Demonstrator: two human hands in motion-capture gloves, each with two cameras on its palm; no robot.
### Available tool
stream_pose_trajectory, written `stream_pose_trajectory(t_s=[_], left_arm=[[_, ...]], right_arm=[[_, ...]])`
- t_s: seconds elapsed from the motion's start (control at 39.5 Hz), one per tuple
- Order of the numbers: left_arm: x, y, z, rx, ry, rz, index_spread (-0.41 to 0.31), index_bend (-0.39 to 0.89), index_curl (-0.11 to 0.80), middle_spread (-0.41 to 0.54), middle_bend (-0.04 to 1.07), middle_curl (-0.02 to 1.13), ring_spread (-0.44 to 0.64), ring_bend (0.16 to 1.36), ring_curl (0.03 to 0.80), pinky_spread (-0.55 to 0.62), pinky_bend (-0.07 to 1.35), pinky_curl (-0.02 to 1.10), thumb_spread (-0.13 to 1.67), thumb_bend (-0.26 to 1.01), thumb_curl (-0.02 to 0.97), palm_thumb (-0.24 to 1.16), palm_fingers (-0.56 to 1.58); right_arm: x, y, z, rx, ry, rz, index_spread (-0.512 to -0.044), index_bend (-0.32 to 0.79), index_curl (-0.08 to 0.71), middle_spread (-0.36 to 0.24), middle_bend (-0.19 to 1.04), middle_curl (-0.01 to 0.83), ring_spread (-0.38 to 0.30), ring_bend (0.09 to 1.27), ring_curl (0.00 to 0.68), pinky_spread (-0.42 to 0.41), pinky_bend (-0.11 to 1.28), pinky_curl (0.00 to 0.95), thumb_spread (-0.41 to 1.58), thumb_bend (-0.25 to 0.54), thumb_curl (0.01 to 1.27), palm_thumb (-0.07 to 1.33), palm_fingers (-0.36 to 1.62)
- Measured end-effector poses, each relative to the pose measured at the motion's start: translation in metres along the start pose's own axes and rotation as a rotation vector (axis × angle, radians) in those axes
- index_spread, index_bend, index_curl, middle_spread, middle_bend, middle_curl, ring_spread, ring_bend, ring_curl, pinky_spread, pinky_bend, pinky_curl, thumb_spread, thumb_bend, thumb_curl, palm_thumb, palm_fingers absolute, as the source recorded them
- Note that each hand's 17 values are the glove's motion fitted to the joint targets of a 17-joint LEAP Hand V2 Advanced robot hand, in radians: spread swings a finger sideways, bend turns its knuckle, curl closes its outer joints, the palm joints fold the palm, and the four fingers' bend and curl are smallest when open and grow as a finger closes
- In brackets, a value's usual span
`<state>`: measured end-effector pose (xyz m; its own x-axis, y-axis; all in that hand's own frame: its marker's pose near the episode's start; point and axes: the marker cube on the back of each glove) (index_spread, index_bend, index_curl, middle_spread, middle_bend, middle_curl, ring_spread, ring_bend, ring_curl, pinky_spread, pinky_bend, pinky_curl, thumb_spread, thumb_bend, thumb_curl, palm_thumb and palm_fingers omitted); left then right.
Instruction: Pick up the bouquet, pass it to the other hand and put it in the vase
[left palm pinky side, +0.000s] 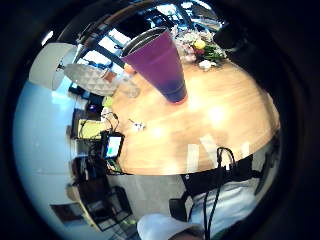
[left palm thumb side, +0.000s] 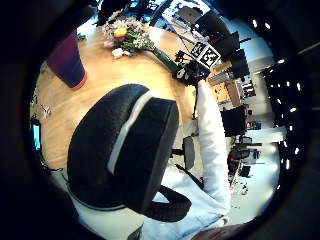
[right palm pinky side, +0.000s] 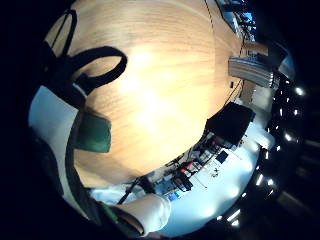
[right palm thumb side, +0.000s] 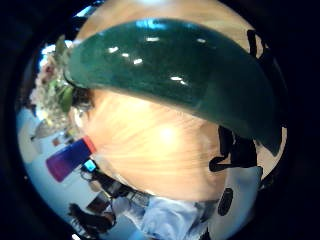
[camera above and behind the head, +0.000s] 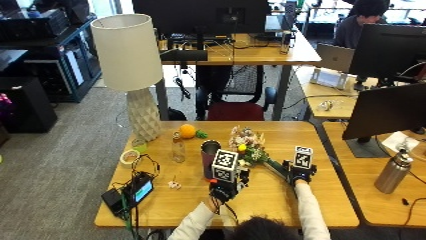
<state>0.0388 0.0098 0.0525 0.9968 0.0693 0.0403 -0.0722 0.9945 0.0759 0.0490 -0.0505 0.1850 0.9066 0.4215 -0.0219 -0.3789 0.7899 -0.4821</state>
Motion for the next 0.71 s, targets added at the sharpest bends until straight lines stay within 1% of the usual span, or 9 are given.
stream_pose_trajectory(t_s=[0.08,0.18,0.35,0.43,0.48,0.51,0.61,0.66,0.71], left_arm=[[-0.001,-0.002,0.002,0.002,-0.002,-0.007,-0.014,0.14,0.296,0.051,0.17,0.34,0.1,0.55,0.314,0.17,0.33,0.36,1.15,-0.02,0.24,0.02,0.43],[-0.005,-0.005,0.005,-0.006,-0.004,-0.006,-0.017,0.14,0.295,0.047,0.18,0.34,0.1,0.54,0.314,0.17,0.33,0.36,1.15,-0.02,0.24,0.02,0.43],[-0.013,-0.009,0.006,-0.026,0.035,-0.011,-0.02,0.14,0.295,0.045,0.18,0.34,0.1,0.54,0.314,0.17,0.32,0.36,1.15,-0.02,0.241,0.02,0.44],[-0.016,-0.008,0.004,-0.019,0.043,-0.02,-0.021,0.14,0.294,0.044,0.18,0.34,0.1,0.54,0.314,0.17,0.32,0.36,1.15,-0.02,0.241,0.02,0.44],[-0.017,-0.009,0.002,-0.018,0.044,-0.026,-0.021,0.14,0.296,0.044,0.18,0.34,0.1,0.54,0.315,0.17,0.32,0.36,1.15,-0.02,0.241,0.02,0.44],[-0.017,-0.009,0.001,-0.02,0.046,-0.027,-0.021,0.14,0.297,0.043,0.17,0.34,0.1,0.54,0.315,0.17,0.32,0.36,1.15,-0.02,0.241,0.02,0.44],[-0.016,-0.012,0.001,-0.033,0.055,-0.031,-0.022,0.14,0.297,0.043,0.17,0.34,0.1,0.54,0.317,0.17,0.32,0.36,1.15,-0.02,0.242,0.02,0.44],[-0.015,-0.015,0.0,-0.039,0.061,-0.032,-0.022,0.14,0.297,0.043,0.17,0.34,0.1,0.54,0.317,0.17,0.32,0.36,1.15,-0.02,0.242,0.02,0.45],[-0.016,-0.018,0.0,-0.049,0.073,-0.032,-0.025,0.14,0.299,0.043,0.17,0.34,0.1,0.54,0.317,0.17,0.32,0.36,1.15,-0.02,0.242,0.02,0.45]], right_arm=[[-0.003,0.002,0.001,-0.038,0.019,-0.001,-0.21,0.16,0.232,-0.1,0.39,0.461,-0.202,0.55,0.376,-0.124,0.54,0.332,0.92,0.046,0.42,1.03,1.12],[-0.002,0.002,0.002,-0.059,-0.021,0.025,-0.204,0.21,0.283,-0.111,0.4,0.476,-0.229,0.51,0.385,-0.168,0.52,0.338,0.79,0.013,0.46,1.04,1.16],[0.006,0.003,0.004,-0.011,-0.121,-0.009,-0.199,0.2,0.334,-0.109,0.35,0.488,-0.252,0.67,0.438,-0.278,0.49,0.345,0.6,-0.01,0.54,1.09,1.33],[0.009,-0.004,-0.002,0.148,-0.084,0.009,-0.192,0.2,0.356,-0.107,0.31,0.486,-0.248,0.73,0.46,-0.303,0.53,0.365,0.54,-0.013,0.56,1.1,1.36],[0.009,-0.011,-0.009,0.292,-0.05,-0.002,-0.2,0.18,0.361,-0.12,0.34,0.496,-0.239,0.8,0.484,-0.296,0.56,0.38,0.55,-0.023,0.57,1.09,1.45],[0.008,-0.013,-0.012,0.356,-0.038,-0.007,-0.204,0.18,0.366,-0.117,0.41,0.514,-0.234,0.8,0.485,-0.297,0.56,0.381,0.57,-0.023,0.57,1.09,1.49],[0.01,-0.015,-0.021,0.564,0.006,0.044,-0.203,0.33,0.424,-0.118,0.6,0.574,-0.219,0.8,0.503,-0.273,0.56,0.404,0.73,-0.047,0.52,1.01,1.6],[0.011,-0.016,-0.026,0.658,0.003,0.064,-0.203,0.37,0.442,-0.118,0.64,0.59,-0.212,0.82,0.511,-0.268,0.58,0.416,0.78,-0.035,0.51,1.0,1.58],[0.012,-0.015,-0.027,0.696,-0.023,0.074,-0.199,0.4,0.462,-0.118,0.68,0.604,-0.206,0.84,0.52,-0.259,0.6,0.428,0.81,-0.018,0.51,1.02,1.56]])
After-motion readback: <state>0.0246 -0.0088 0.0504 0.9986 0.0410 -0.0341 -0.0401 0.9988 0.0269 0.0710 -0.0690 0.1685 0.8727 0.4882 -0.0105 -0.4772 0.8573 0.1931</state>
